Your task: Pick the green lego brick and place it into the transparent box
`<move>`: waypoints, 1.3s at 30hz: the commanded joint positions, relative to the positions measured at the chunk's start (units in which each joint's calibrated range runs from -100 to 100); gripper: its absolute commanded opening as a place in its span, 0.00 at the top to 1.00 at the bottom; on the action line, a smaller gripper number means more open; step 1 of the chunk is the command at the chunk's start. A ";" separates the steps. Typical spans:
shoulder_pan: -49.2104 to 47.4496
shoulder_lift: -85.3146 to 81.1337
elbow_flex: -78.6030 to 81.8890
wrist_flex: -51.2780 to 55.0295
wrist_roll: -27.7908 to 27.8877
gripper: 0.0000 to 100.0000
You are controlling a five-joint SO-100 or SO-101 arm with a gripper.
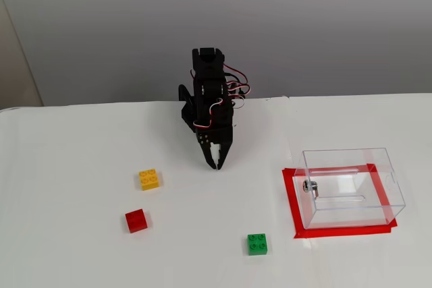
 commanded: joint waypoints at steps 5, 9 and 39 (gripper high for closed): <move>-2.11 10.95 -9.64 -9.28 0.18 0.98; -4.99 18.76 -13.53 -14.33 0.02 0.98; -20.52 76.55 -69.04 -19.20 -5.67 0.98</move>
